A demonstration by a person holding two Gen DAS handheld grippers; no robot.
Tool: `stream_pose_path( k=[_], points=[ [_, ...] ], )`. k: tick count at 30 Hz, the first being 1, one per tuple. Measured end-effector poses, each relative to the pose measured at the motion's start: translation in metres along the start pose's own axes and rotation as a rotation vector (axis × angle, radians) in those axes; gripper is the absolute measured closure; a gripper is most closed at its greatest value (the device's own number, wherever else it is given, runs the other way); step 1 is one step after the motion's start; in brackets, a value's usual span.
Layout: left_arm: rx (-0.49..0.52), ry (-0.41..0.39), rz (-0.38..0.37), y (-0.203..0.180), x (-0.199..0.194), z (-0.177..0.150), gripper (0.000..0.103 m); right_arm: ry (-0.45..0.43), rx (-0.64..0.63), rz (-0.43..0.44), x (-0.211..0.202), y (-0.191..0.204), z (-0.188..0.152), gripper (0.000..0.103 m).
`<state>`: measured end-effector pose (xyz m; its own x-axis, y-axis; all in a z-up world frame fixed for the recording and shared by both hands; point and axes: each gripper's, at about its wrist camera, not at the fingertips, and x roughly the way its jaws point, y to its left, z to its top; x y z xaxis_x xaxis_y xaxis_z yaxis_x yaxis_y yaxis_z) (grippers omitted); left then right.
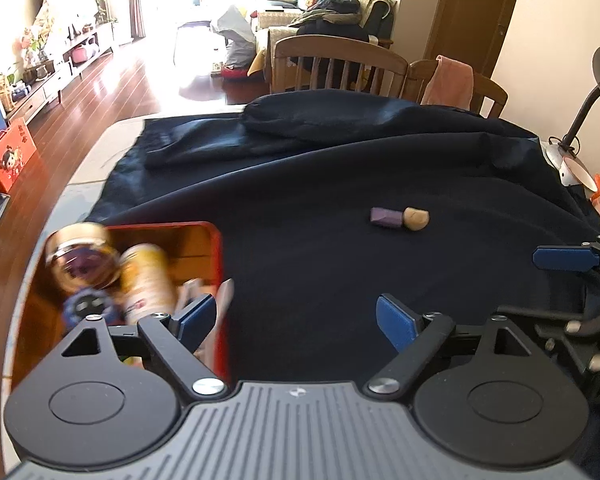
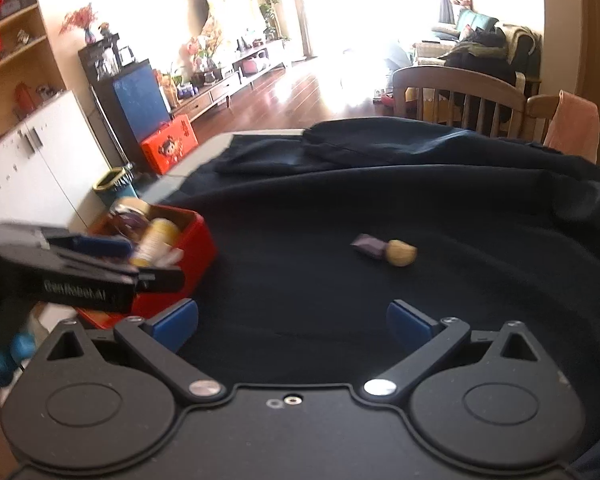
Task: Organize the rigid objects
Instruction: 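Move both tools back toward the purple block and beige stone, then grasp the purple block with the left tool while the right tool grasps the beige stone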
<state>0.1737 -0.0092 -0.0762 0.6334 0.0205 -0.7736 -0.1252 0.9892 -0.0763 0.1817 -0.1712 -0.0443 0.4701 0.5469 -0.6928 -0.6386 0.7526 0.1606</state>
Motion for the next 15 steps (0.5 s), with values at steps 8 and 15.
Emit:
stream_pose_path(
  k=[8, 15],
  points=[
    [-0.022, 0.021, -0.023, -0.038, 0.043, 0.03, 0.015, 0.029, -0.153, 0.01, 0.015, -0.048, 0.005, 0.002],
    [0.038, 0.028, 0.003, -0.063, 0.083, 0.044, 0.016, 0.063, -0.253, 0.017, 0.043, -0.069, 0.011, 0.011]
  ],
)
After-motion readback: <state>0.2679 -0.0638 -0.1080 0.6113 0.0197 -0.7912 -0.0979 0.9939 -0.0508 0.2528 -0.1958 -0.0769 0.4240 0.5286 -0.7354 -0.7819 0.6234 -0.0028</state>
